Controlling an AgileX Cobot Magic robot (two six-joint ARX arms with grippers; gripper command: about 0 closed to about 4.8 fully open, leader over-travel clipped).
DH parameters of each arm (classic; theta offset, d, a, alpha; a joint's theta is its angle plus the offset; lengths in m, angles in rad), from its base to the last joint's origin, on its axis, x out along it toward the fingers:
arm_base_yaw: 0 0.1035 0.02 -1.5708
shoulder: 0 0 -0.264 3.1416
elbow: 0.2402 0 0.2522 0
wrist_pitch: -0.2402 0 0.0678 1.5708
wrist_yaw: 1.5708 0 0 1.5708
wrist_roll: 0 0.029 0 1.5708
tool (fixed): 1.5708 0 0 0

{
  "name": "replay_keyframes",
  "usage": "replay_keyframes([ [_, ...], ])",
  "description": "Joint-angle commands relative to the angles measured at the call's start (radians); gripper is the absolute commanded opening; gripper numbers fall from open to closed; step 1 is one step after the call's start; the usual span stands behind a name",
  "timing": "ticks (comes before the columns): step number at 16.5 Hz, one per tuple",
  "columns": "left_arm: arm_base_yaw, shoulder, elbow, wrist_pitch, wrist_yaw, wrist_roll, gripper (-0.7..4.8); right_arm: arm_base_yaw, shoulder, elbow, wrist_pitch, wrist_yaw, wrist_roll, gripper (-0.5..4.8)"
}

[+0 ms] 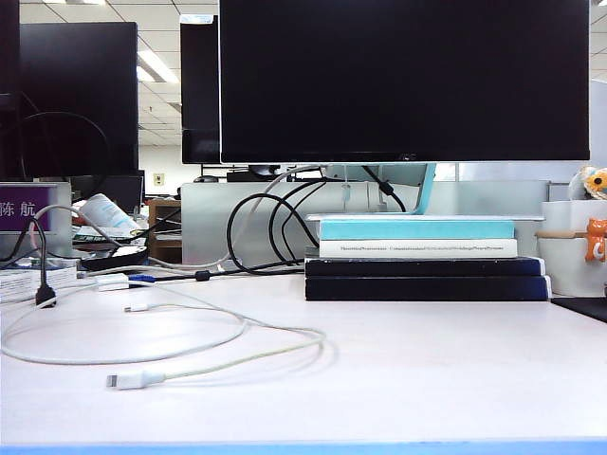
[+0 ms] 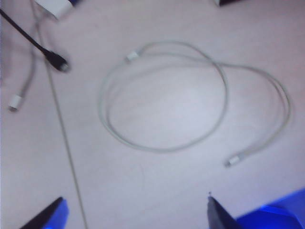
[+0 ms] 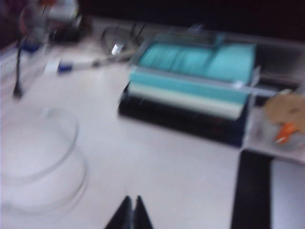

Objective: Unfold the white charging cable into a straight cable.

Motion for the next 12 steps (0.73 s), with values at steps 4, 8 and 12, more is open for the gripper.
replay_keyframes([
  [4,0.002,-0.312,-0.118,0.105,-0.048,-0.032,3.65,0.001,-0.254,-0.115,0.127,0.167,-0.039,-0.08],
  [8,0.011,-0.352,-0.310,0.366,0.122,-0.079,2.79,0.001,-0.292,-0.375,0.536,-0.010,-0.042,-0.08],
  [12,0.145,-0.351,-0.412,0.515,0.350,-0.090,2.65,0.001,-0.293,-0.450,0.576,-0.013,-0.118,-0.07],
])
